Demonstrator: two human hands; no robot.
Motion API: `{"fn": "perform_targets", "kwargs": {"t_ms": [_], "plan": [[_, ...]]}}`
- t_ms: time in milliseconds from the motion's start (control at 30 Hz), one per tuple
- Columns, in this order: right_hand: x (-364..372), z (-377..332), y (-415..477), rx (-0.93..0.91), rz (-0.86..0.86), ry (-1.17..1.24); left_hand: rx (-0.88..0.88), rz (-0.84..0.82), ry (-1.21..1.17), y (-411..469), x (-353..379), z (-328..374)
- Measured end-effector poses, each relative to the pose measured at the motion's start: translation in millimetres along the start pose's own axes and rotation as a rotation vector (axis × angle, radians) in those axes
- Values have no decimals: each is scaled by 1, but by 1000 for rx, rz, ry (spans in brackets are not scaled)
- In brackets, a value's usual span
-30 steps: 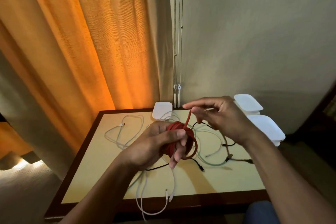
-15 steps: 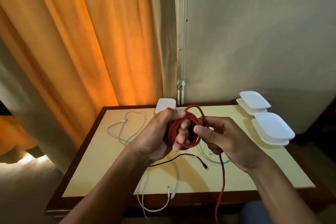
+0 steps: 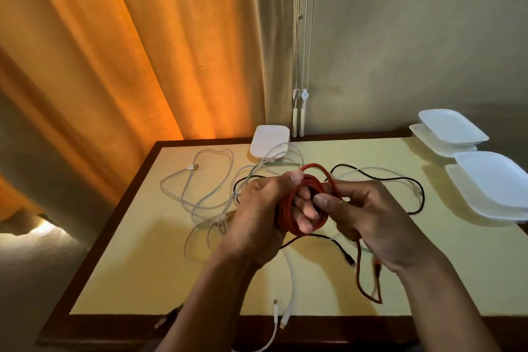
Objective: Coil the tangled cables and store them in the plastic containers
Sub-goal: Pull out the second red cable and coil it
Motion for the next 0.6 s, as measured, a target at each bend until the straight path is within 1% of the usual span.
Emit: {"fn": "perform_targets", "kwargs": {"t_ms": [100,167,233,300,433,600], "plan": [[-15,30,21,58,35,-8,29,107,35,10,-15,-21],[-26,53,35,107,77,-66,34,136,69,11,-24,-35],[-30,69,46,129,68,-79,24,156,99,10,-34,-47],[-30,84,54,163,27,-48,14,158,150,12,-42,-52],[-27,99,65,169,-21,109,14,137,216,20,-55,-54],[-21,105,69,158,-31,29,63,165,225,15,-72,-52]]}}
Point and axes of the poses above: each hand's wrist, its own y-axis towards the middle knuckle, its own x-axis out of the palm, z = x × y, the point moved 8 cm from there along y, towards the middle knuckle, and after that the axes turned 10 degrees about x, right-handed, at the moved point
